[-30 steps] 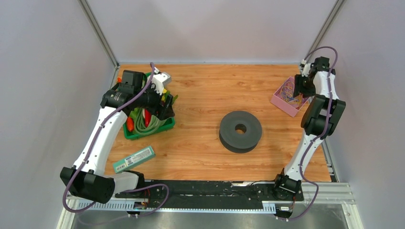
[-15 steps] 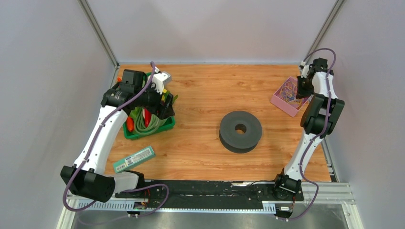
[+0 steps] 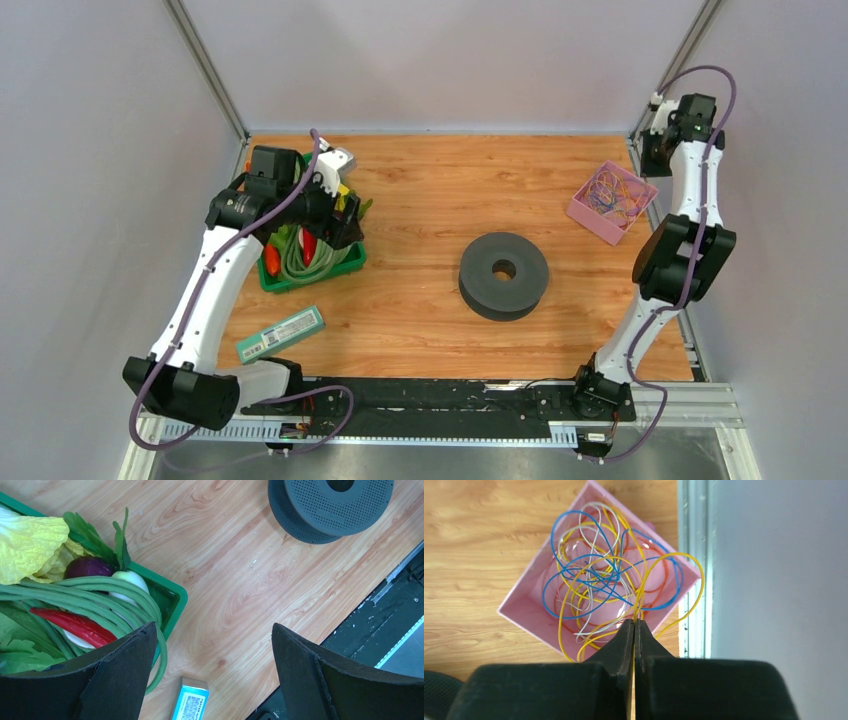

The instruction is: Wrap the cables

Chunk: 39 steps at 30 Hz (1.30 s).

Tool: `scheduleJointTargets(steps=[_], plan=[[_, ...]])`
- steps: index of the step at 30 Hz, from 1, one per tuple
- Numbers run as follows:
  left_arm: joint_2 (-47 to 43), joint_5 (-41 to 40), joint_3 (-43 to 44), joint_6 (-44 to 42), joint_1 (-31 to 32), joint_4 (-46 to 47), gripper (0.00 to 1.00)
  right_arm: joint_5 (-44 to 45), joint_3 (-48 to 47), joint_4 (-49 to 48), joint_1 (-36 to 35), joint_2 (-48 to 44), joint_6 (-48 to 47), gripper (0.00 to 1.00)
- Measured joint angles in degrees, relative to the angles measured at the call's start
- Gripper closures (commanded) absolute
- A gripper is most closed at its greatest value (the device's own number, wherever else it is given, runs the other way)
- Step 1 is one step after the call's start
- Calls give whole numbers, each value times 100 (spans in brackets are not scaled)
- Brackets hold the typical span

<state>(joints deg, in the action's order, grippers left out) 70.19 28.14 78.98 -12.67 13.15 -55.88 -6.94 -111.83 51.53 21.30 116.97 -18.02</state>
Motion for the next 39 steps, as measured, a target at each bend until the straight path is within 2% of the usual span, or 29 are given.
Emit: scheduleJointTargets(steps=[14,19,27,34,39], plan=[[-378,-37,0,66,0,-4,7,-535,-1130,2,50,-1410,157,100],[-520,-39,-9,149,0,-4,7,-859,-1770,-111,52,-1869,479,100],[-992,-291,-337,455,0,275,7,-1729,-1917,-678,-11,-2789,1296,100],[-2337,83,-1484,669,2,1453,7,-2586,-1742,-1250,-323,-3263,2382,100],[-2988,780,-2232,815,2,2463,8,-2846,-758,-1716,-1075,-3762,3045,100]])
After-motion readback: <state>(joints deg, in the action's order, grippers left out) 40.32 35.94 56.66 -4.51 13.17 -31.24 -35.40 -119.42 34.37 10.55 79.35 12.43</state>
